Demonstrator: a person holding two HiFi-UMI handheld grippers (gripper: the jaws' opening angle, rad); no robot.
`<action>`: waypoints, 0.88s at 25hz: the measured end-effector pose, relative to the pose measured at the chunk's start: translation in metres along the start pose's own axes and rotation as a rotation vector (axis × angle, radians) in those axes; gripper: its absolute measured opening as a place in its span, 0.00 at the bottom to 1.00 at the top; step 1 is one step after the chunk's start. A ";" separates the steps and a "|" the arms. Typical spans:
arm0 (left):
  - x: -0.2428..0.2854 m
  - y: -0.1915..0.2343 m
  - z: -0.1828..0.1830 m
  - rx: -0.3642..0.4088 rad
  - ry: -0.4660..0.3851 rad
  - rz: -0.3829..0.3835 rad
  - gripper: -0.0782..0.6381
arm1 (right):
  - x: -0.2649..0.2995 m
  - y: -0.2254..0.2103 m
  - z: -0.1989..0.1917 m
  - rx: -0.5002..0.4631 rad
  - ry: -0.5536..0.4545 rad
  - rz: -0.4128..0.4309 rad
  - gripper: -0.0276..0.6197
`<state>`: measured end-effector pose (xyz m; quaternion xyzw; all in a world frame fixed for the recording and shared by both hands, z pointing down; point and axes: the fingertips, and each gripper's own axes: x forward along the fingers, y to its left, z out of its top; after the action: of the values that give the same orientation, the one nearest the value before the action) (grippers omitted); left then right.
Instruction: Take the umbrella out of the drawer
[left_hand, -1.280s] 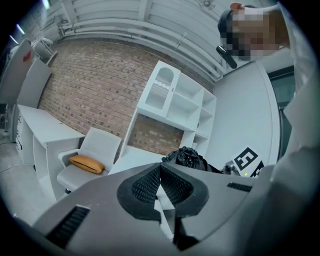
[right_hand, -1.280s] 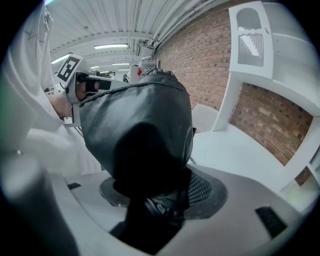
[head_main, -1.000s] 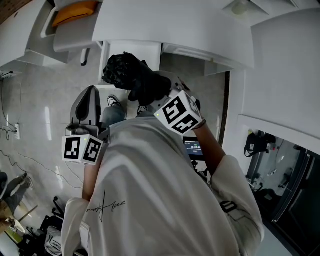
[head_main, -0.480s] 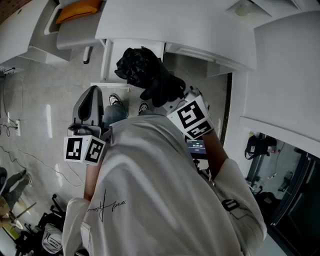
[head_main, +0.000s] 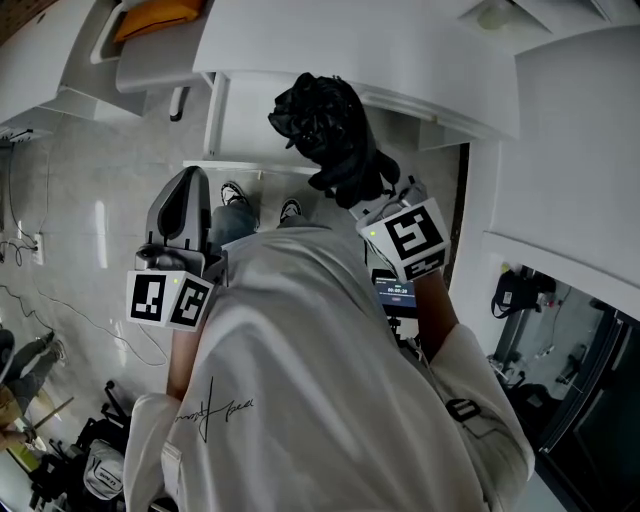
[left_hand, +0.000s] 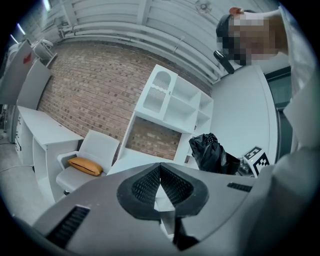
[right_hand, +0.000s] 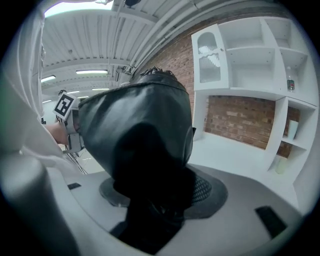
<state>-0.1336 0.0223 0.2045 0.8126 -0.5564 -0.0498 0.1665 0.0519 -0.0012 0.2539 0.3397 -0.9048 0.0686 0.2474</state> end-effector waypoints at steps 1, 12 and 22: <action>0.001 -0.001 0.001 -0.001 -0.001 -0.004 0.13 | -0.003 -0.002 0.000 0.013 -0.009 -0.003 0.43; 0.009 -0.007 0.003 0.008 -0.003 0.006 0.13 | -0.020 -0.021 0.009 0.099 -0.124 -0.003 0.43; 0.018 -0.009 0.006 0.027 0.004 0.013 0.13 | -0.028 -0.032 0.014 0.125 -0.157 -0.007 0.43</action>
<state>-0.1206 0.0069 0.1985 0.8113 -0.5618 -0.0396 0.1567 0.0852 -0.0129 0.2261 0.3620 -0.9142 0.0974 0.1541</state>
